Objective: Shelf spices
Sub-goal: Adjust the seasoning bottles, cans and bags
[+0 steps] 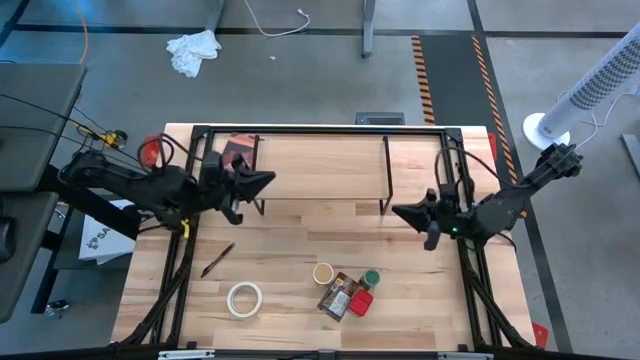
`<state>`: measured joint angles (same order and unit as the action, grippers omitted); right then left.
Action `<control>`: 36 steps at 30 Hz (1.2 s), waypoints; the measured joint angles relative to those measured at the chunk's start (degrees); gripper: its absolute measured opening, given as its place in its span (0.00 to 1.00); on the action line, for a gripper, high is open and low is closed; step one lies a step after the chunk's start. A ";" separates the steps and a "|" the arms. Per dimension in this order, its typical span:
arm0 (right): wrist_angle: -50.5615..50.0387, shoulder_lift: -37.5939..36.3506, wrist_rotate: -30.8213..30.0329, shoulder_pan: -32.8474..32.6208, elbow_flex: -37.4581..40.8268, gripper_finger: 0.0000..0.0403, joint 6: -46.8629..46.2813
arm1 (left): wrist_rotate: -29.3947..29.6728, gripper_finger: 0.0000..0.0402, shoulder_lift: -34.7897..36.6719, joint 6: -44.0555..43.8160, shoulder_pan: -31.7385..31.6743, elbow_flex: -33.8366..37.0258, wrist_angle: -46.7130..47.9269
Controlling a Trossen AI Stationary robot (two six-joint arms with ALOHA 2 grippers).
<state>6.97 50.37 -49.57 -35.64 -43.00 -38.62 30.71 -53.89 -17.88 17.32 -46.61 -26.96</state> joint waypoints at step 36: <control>7.47 0.65 -0.86 3.04 0.00 0.00 -0.44 | -22.94 0.77 -17.84 19.64 -0.64 -22.93 60.88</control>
<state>14.44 51.03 -50.43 -32.60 -43.00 -39.07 7.77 -71.73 1.76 16.68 -69.54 33.92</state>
